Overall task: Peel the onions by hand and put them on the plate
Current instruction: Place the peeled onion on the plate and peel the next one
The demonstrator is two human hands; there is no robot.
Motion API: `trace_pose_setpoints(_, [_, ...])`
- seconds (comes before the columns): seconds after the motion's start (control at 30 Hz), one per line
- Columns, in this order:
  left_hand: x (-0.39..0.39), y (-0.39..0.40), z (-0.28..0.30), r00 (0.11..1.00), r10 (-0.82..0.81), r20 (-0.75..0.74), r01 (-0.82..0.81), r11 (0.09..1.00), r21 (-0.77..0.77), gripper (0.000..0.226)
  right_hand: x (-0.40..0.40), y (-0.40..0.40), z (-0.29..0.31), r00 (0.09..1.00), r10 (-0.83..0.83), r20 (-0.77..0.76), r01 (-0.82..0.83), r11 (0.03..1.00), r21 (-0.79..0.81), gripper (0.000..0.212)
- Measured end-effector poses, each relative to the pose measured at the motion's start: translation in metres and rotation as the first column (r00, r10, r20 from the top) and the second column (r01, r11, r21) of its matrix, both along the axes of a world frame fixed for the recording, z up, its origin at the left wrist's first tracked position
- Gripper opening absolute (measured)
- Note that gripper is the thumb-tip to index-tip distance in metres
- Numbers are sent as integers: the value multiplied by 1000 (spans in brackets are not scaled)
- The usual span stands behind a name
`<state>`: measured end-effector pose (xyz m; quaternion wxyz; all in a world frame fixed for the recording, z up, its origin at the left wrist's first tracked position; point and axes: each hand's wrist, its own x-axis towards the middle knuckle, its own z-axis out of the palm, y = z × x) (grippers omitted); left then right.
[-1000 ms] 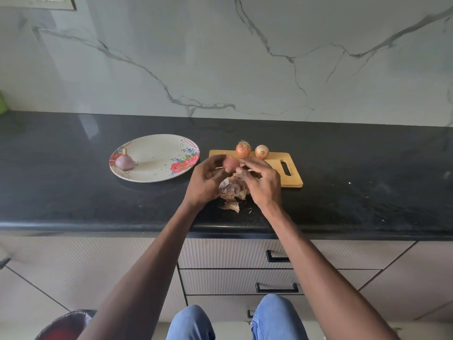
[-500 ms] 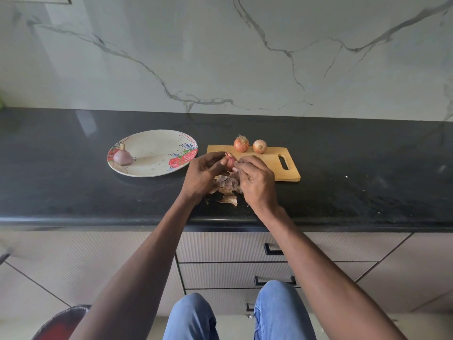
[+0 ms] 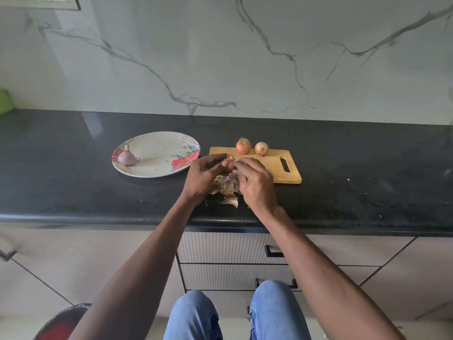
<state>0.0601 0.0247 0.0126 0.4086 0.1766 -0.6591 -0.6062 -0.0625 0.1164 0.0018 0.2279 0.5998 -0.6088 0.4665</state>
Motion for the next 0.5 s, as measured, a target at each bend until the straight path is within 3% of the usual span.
trace_pose_setpoints(0.17, [1, -1, -1, 1000, 7, 13, -7, 1000, 12, 16, -1, -1, -2, 1000, -4, -27, 4, 1000, -5, 19])
trace_pose_setpoints(0.37, [3, -2, -3, 997, 30, 72, -31, 1000, 4, 9, -5, -7, -4, 990, 94, 107, -109, 984, 143, 27])
trace_pose_setpoints(0.5, [4, -4, -3, 992, 41, 117, -38, 999, -32, 8, -7, -7, -3, 976, 116, 185, -139, 983, 121, 21])
